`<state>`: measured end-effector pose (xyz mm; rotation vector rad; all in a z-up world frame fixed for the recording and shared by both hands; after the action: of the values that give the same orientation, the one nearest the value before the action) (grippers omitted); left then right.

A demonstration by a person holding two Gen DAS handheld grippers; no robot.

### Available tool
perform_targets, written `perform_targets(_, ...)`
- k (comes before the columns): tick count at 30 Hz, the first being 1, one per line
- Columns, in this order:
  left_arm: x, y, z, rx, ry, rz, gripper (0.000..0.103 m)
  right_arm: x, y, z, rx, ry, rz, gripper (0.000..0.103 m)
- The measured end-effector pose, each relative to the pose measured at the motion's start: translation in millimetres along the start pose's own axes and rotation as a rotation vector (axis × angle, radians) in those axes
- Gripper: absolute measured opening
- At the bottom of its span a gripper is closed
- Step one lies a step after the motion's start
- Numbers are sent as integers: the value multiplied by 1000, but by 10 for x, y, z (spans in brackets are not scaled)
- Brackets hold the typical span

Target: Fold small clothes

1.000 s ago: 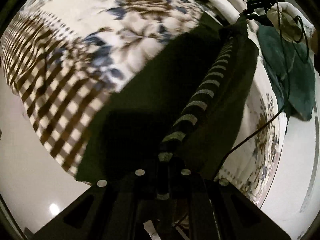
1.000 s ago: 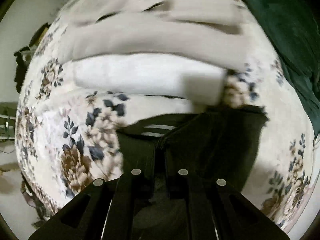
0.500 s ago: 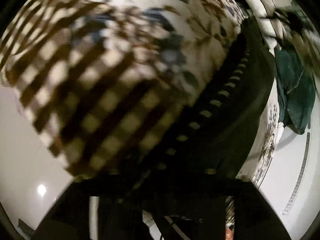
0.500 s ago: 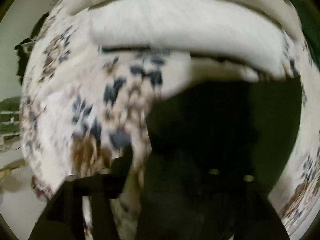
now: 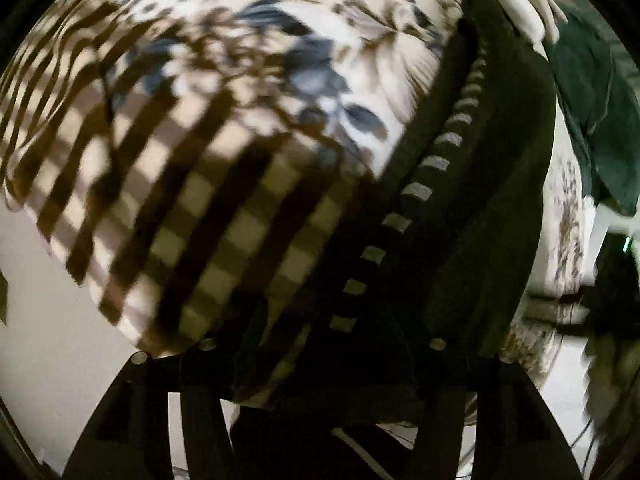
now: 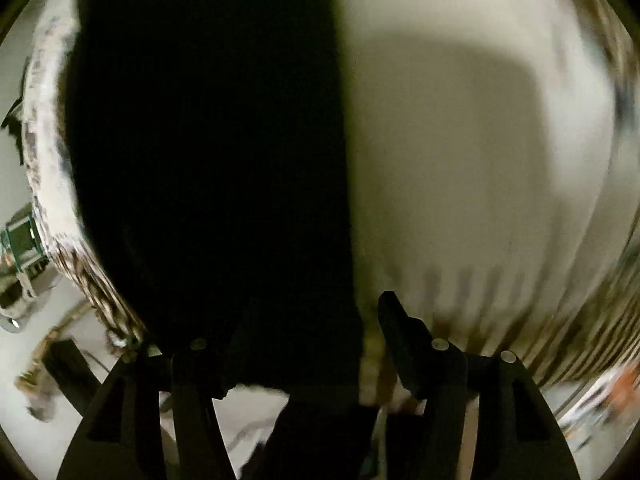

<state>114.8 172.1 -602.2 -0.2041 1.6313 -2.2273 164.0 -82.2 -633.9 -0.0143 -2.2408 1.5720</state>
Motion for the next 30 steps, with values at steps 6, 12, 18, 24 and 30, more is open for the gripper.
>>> perform_targets(6,14,-9,46,-92,110,8,5,560,388,205,-74,79,21,10)
perform_targets(12,-82,-67,60,-125,88,-40,8,624,366,135,-5,-6,36,9)
perform_targets(18,-289,-403,436,-91,114,9,28,592,23,99,-124,-12,54,36)
perform_targets(24,-921,59,1071,-56,237,89,28,80,-327,164,-152,-1,168,37)
perform_targets(30,-1425,435,714,-174,227,78,31,-474,-582,313,-103,54,243,37)
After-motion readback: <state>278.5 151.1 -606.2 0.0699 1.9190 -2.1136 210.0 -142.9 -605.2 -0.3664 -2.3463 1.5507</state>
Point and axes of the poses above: each gripper's, at about its wrist camera, not at the fingertips, and y roughly the way its jaws point, z to its right, x to its underside, the point moved 7 cm from there along y, roughly the way its jaws point, and after that the axes turned 6 degrees about z, right-handed, at the moved point
